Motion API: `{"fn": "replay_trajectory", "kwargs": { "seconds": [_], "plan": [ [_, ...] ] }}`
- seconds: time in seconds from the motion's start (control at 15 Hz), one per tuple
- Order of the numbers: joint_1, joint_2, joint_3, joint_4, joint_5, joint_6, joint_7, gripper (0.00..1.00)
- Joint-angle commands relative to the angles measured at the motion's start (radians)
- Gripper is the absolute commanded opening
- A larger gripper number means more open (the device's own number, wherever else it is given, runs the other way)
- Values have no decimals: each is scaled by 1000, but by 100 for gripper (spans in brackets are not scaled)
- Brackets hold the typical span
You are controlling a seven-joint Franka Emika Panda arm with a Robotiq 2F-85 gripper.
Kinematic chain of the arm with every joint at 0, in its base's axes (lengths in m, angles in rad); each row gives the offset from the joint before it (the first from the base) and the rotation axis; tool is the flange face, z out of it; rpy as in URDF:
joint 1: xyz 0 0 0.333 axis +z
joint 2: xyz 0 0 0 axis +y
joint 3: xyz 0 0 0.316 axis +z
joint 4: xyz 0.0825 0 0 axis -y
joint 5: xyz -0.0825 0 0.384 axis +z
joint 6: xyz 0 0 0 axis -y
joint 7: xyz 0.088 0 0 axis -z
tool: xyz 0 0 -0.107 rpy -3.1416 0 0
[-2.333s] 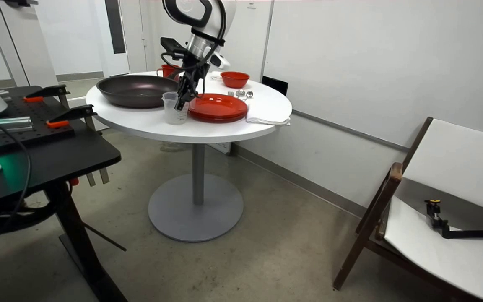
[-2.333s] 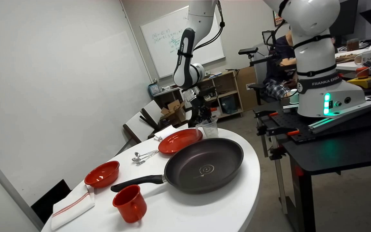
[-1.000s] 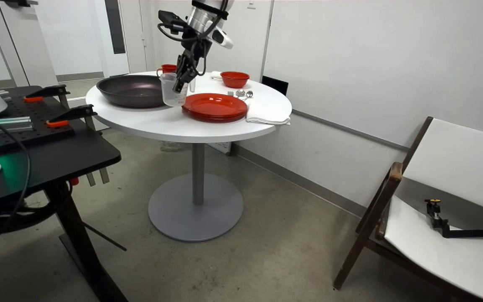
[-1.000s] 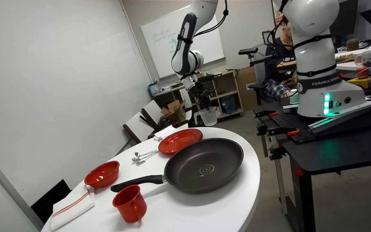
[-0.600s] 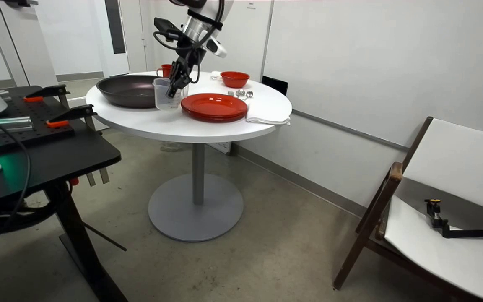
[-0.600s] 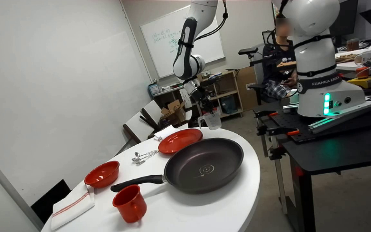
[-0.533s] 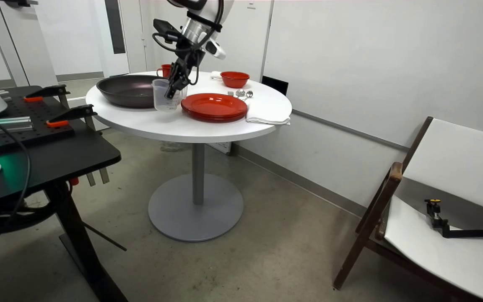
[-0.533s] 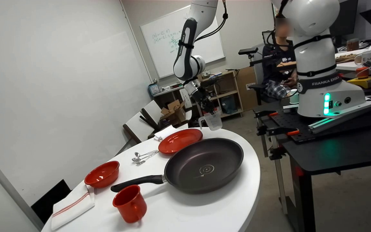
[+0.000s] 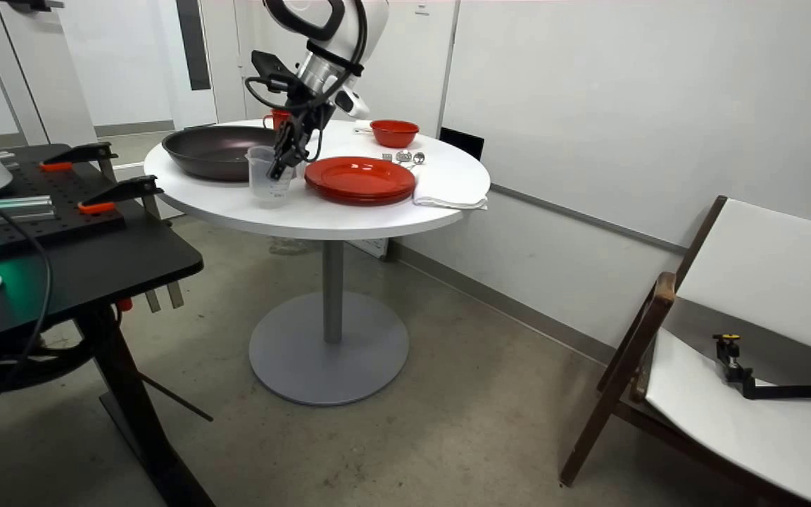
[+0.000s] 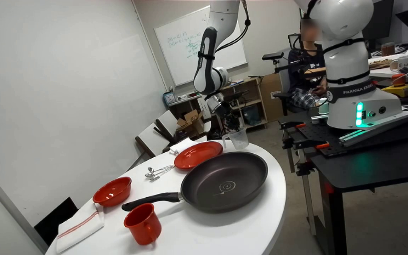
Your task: Put the transparent jar on the table
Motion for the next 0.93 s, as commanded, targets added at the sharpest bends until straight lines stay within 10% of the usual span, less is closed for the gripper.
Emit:
{"fn": "replay_trajectory", "kwargs": {
  "seconds": [0.0,0.6,0.73,0.87],
  "plan": [
    [1,35,20,-18,50,65,10,2],
    [8,39,31,-43,82,99,19,1],
    [11,32,30,-46,80,96,25,29],
    [14,23,29,-52,75,96,31,33]
  ]
}}
